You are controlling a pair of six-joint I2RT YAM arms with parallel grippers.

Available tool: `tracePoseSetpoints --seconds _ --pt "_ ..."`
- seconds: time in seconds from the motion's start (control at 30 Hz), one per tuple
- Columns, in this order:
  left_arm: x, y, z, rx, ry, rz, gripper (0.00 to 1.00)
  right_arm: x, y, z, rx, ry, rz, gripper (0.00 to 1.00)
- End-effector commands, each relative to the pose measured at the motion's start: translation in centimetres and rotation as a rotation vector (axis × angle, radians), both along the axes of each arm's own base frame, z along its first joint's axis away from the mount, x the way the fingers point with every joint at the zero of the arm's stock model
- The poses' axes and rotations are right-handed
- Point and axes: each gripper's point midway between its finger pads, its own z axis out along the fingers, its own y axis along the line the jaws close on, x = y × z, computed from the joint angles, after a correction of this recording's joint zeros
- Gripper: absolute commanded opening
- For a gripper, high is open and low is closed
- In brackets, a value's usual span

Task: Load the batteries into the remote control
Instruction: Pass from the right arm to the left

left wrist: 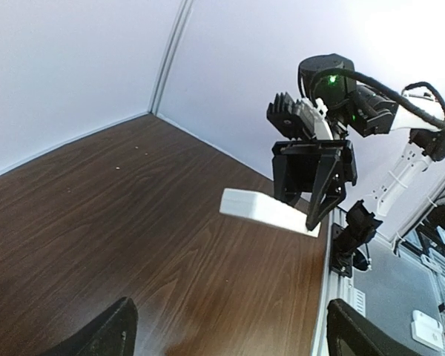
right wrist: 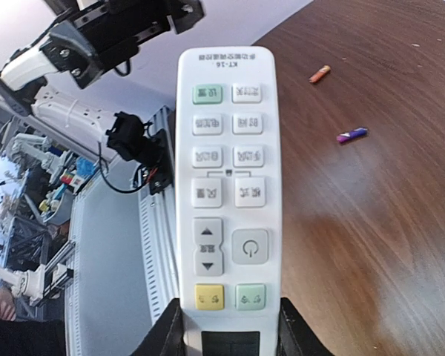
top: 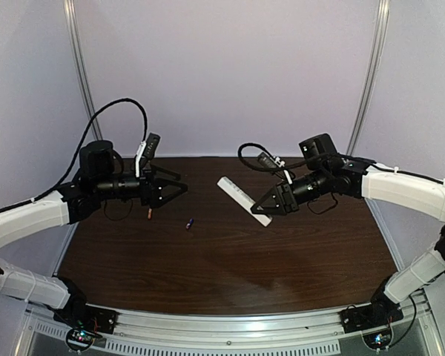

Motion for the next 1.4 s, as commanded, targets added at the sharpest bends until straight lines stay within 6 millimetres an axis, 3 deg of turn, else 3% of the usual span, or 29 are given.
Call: tracePoseSetpoints --seconds 0.0,0.5,0.83,1.07,1.17,1.3,1.33,1.37 --pt "-2.4 -1.7 1.3 -0.052 0.002 -0.144 0.89 -3.3 1.5 2.6 0.088 0.013 0.126 0.00" --pt "-5.8 -6.4 0.3 -0.118 0.124 -0.371 0.77 -5.8 3.7 3.5 0.110 0.013 0.269 0.00" --pt "-6.4 -7.5 1.5 -0.160 0.140 -0.422 0.66 -6.3 4.2 2.6 0.076 0.005 0.281 0.00" --pt "-6.2 -7.8 1.1 -0.161 0.175 -0.424 0.35 -6.0 4.3 2.6 0.065 -0.015 0.278 0.01" --pt "-6.3 -7.9 1.4 -0.172 0.182 -0.436 0.23 -5.7 4.2 3.2 0.058 -0.045 0.260 0.06" --pt "-6.3 -7.9 2.3 -0.197 0.205 -0.443 0.05 -4.6 3.8 4.4 0.042 -0.128 0.197 0.29" --pt "-6.3 -7.9 2.6 -0.205 0.211 -0.445 0.02 -4.2 3.6 4.8 0.037 -0.156 0.171 0.49" --pt "-6.3 -8.0 2.7 -0.208 0.218 -0.448 0.00 -3.8 3.4 5.2 0.037 -0.185 0.141 0.59"
